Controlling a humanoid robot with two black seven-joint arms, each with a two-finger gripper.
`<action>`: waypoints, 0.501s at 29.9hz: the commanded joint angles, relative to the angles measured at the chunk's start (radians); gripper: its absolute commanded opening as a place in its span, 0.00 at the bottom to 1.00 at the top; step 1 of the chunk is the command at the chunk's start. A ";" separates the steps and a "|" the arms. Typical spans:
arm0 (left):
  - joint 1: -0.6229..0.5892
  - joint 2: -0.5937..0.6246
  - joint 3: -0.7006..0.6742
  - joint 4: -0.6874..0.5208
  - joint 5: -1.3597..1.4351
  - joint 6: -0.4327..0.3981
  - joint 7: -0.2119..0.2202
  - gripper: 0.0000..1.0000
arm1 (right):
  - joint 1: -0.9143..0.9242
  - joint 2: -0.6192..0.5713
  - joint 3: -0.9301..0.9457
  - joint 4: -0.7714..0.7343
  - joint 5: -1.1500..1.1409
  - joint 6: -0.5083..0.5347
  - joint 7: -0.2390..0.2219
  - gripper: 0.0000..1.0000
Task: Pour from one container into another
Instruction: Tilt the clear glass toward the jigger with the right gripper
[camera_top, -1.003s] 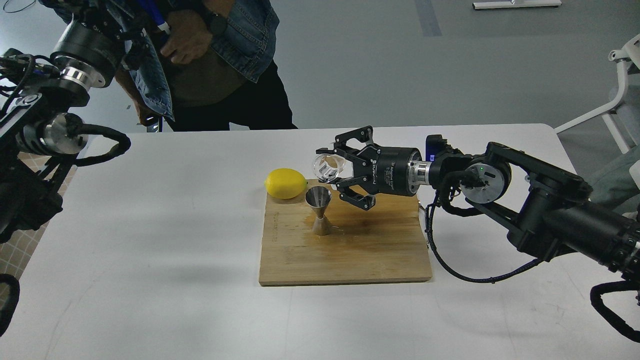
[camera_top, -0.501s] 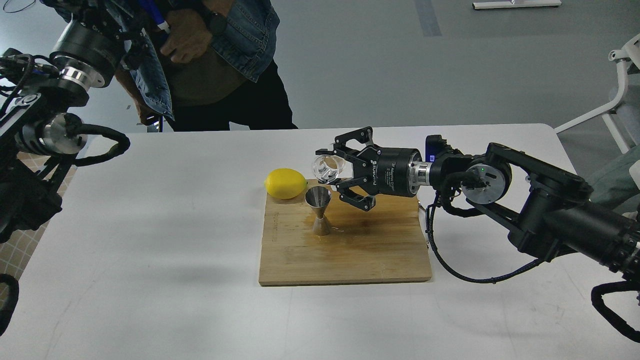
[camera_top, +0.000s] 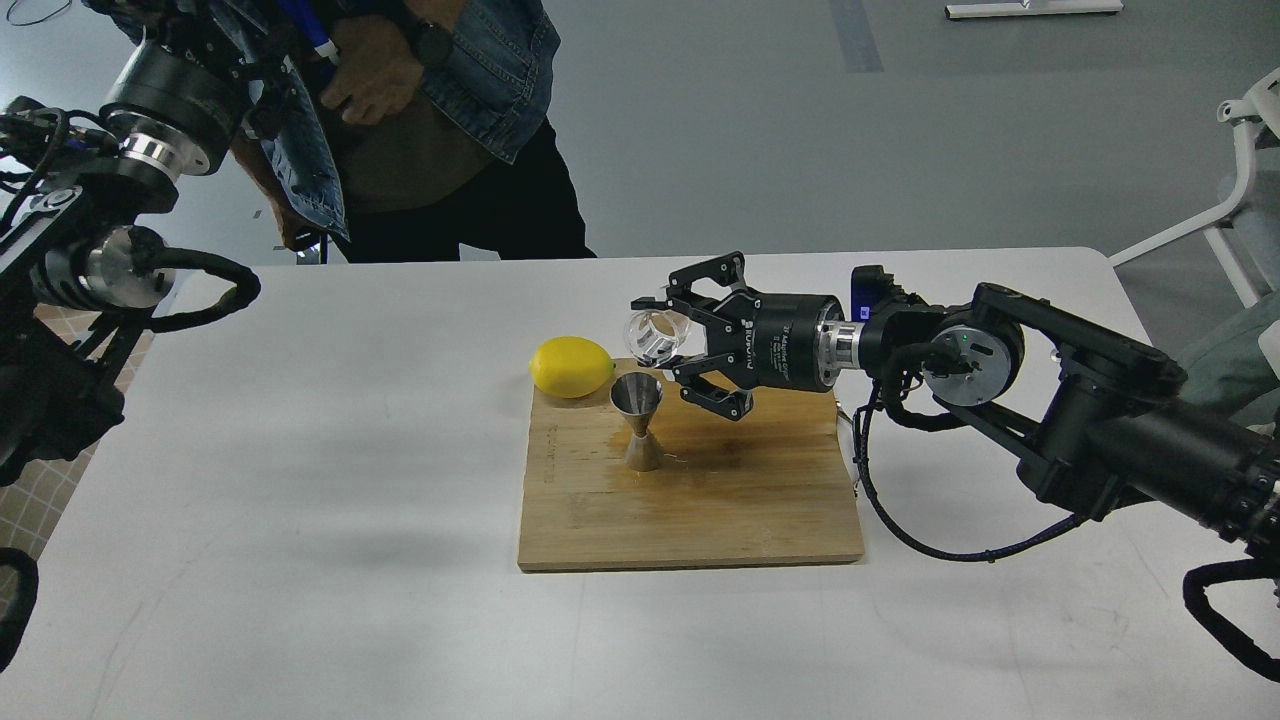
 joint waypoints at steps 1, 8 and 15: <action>0.000 0.000 0.000 0.000 0.000 0.000 0.000 0.98 | 0.001 0.000 0.000 0.000 -0.010 0.000 0.000 0.43; 0.000 0.000 0.000 0.000 0.000 0.000 0.000 0.98 | 0.003 0.000 0.000 0.002 -0.013 0.000 0.001 0.43; -0.002 0.000 0.000 0.000 0.000 0.000 0.000 0.98 | 0.003 0.000 0.000 0.005 -0.013 0.000 0.001 0.43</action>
